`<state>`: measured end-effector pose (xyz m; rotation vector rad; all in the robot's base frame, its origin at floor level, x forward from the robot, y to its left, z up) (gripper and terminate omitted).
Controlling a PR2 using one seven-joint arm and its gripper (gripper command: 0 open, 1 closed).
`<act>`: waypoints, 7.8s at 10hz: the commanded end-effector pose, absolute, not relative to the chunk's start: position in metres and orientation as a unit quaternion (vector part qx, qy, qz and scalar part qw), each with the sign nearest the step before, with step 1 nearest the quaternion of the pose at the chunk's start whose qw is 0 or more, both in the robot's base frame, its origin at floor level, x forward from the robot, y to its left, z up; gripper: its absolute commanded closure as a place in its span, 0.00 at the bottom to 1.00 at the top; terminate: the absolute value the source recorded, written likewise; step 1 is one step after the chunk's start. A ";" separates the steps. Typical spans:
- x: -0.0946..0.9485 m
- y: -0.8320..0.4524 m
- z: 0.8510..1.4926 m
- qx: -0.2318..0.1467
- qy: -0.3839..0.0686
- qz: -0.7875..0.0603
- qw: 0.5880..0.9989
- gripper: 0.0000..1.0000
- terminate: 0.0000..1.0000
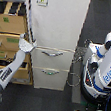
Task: Opening the fridge
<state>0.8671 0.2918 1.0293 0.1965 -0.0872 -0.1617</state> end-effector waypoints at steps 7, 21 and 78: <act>0.924 0.282 1.037 0.035 -0.037 -0.093 0.994 0.00 0.00; 0.930 0.295 1.031 -0.022 -0.026 -0.100 0.994 1.00 0.00; 0.589 0.322 1.088 -0.082 0.004 -0.233 0.969 0.00 0.00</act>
